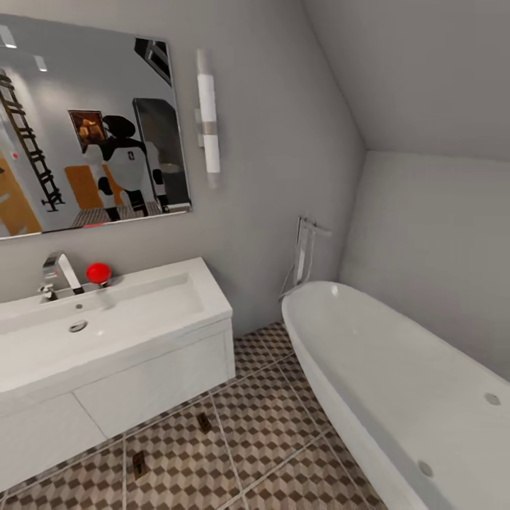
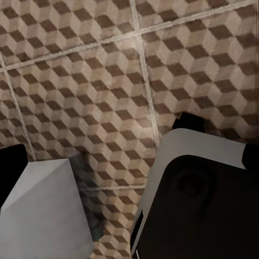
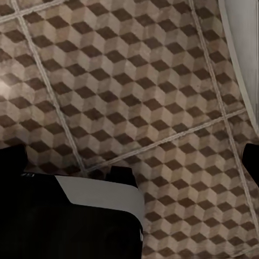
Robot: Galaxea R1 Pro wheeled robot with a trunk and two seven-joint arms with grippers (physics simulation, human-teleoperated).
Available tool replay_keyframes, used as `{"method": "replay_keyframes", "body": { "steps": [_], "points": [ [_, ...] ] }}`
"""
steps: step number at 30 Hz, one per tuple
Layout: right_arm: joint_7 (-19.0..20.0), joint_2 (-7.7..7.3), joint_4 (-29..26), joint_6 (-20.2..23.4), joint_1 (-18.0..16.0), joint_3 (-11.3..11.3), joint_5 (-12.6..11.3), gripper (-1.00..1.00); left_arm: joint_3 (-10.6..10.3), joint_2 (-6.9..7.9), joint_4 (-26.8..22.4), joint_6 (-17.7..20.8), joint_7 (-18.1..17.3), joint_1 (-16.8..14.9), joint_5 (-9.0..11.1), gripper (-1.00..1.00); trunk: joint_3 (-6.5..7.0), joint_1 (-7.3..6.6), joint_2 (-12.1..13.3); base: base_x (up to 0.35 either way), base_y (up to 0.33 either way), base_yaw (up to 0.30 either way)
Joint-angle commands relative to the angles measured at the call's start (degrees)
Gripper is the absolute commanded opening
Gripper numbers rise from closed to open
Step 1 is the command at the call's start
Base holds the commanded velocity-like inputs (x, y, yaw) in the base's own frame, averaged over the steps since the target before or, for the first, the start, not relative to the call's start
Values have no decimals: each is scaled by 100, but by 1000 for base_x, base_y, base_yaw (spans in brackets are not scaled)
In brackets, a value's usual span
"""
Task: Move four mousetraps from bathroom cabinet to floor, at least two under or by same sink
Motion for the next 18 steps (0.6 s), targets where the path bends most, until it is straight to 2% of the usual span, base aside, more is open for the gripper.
{"method": "replay_keyframes", "body": {
  "steps": [1, 18],
  "points": [
    [-10, 2, 13, -27, -5, 48, -60, 100, -49, 0, 4, 12, 8, -4, 42, 100, -4, 1, -5, 0, 0, -299],
    [-10, 7, 13, -27, -8, 48, -64, 100, -49, 0, 4, 12, 8, -6, 42, 100, 51, 1, -5, 0, 0, -299]
  ]
}}
